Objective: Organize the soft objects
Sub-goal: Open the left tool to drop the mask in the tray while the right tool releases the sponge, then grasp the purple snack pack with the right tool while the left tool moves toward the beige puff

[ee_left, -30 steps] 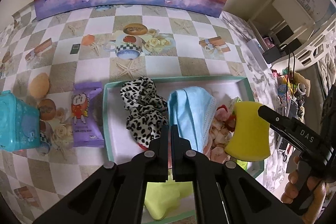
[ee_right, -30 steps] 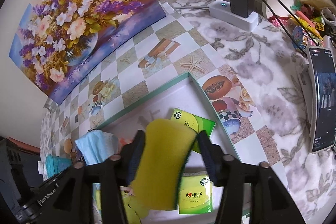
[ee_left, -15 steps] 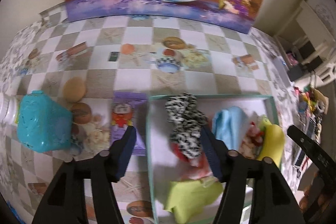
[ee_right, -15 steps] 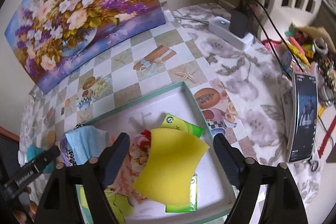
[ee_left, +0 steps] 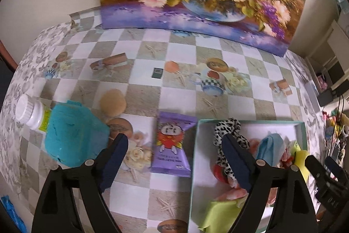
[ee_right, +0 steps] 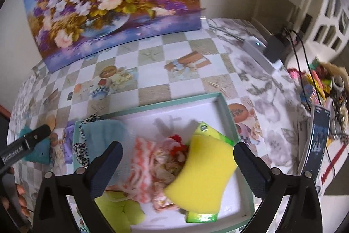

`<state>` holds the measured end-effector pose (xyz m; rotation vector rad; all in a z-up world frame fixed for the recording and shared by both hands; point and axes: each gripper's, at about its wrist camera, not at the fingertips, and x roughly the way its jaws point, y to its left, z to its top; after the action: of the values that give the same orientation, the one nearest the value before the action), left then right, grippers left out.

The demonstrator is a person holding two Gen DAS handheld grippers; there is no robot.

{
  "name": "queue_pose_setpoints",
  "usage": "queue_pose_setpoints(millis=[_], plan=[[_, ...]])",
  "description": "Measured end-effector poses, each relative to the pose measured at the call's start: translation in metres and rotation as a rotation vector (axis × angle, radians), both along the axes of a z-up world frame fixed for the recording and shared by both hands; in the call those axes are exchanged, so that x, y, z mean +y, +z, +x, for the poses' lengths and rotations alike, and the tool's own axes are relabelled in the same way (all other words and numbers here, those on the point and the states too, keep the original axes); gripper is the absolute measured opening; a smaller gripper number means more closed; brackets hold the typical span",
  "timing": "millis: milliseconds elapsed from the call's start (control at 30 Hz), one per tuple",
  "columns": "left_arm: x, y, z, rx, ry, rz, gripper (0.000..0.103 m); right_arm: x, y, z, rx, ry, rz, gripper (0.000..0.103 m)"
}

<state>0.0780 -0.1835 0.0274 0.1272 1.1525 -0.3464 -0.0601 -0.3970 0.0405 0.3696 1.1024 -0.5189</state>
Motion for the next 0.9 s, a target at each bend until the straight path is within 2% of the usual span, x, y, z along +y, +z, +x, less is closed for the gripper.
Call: queue_pose_setpoints(millis=[267, 533, 767, 900], plan=[[0.021, 0.009, 0.014, -0.002, 0.020, -0.022, 0.088, 0.029, 0.007, 0.019, -0.020, 0.070, -0.011, 0.103], [0.074, 0.023, 0.042, -0.016, 0.111, -0.046, 0.088, 0.082, 0.027, 0.063, -0.131, 0.228, 0.050, 0.103], [0.120, 0.026, 0.061, -0.018, 0.204, -0.070, 0.088, 0.123, 0.017, 0.095, -0.107, 0.309, 0.061, 0.103], [0.132, 0.020, 0.071, 0.006, 0.229, -0.073, 0.088, 0.140, 0.006, 0.109, -0.082, 0.339, 0.073, 0.102]])
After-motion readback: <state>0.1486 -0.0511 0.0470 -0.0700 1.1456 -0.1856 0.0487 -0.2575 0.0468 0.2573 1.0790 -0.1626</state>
